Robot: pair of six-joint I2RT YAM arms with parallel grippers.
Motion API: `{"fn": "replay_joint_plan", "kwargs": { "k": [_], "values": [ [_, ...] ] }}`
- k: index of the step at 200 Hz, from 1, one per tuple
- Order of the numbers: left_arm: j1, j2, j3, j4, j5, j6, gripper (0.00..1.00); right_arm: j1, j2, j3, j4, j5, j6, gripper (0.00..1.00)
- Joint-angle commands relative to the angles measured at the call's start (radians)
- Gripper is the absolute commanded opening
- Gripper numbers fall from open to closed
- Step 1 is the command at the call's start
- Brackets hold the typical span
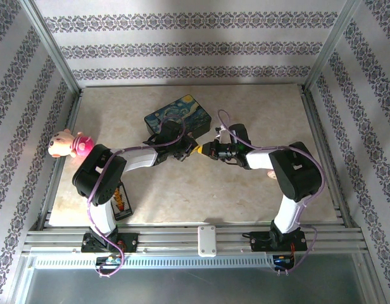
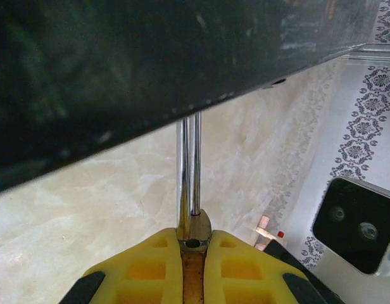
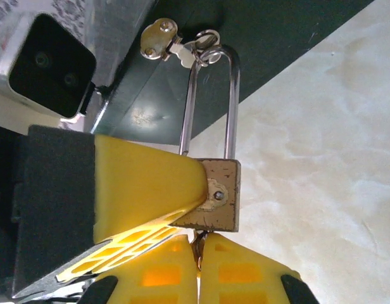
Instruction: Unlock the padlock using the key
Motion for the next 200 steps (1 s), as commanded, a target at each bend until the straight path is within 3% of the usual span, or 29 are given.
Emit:
{"fn": "replay_joint_plan", "kwargs": {
  "k": [1,70,115,150,200],
  "values": [
    [-0.008,0.009,-0.038,-0.083,0.091,-0.021,0.03,-0.075,0.056,-0.023,0.221,0.074,0.180,0.00],
    [-0.009,0.002,-0.040,-0.086,0.084,-0.019,0.07,-0.081,0.114,-0.047,0.370,0.065,0.297,0.00],
    [-0.008,-0.003,-0.045,-0.072,0.079,-0.027,0.29,-0.081,0.095,-0.059,0.338,0.078,0.272,0.00],
    [-0.007,-0.005,-0.048,-0.067,0.078,-0.029,0.33,-0.081,0.087,-0.059,0.325,0.083,0.257,0.00],
    [-0.008,-0.019,-0.048,-0.063,0.060,-0.017,0.56,-0.064,0.072,-0.046,0.299,0.084,0.234,0.00]
  ]
}}
